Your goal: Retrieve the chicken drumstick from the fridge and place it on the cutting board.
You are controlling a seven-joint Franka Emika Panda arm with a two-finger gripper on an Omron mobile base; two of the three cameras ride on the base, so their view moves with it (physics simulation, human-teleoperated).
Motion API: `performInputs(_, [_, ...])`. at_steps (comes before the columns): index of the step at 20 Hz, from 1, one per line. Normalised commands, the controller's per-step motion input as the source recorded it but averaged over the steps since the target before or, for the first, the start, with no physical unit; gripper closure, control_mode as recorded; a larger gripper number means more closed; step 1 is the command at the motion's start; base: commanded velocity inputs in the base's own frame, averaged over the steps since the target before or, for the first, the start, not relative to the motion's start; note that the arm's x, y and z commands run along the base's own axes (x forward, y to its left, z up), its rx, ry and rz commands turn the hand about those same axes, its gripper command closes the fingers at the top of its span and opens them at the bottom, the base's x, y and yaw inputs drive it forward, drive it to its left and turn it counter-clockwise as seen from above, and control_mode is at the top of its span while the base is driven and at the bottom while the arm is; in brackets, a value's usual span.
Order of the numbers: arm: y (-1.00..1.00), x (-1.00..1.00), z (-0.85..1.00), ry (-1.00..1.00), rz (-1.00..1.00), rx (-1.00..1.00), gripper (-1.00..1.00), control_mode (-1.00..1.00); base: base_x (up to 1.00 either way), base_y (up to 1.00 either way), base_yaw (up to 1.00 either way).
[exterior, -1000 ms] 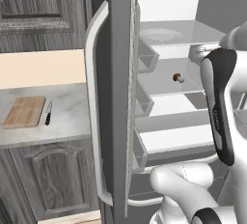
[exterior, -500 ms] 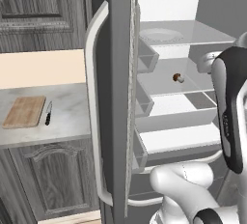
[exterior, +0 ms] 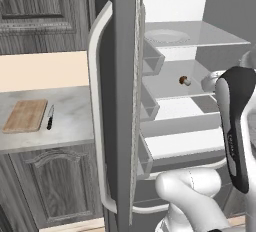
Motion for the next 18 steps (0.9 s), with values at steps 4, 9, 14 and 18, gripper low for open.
performInputs(4, [0.0, -0.23, -0.45, 0.11, 0.0, 0.0, 1.0, -1.0, 0.0, 0.0, 0.0])
performInputs(9, [0.0, -0.25, -0.46, 0.08, 0.0, 0.0, 1.0, -1.0, 0.0, 0.0, 0.0])
performInputs(14, [0.0, -0.13, -0.22, 0.07, 0.0, 0.0, 1.0, -1.0, 0.0, 0.0, 0.0])
performInputs(18, [0.0, -0.06, -0.14, 0.04, 0.0, 0.0, 1.0, -1.0, 0.0, 0.0, 0.0])
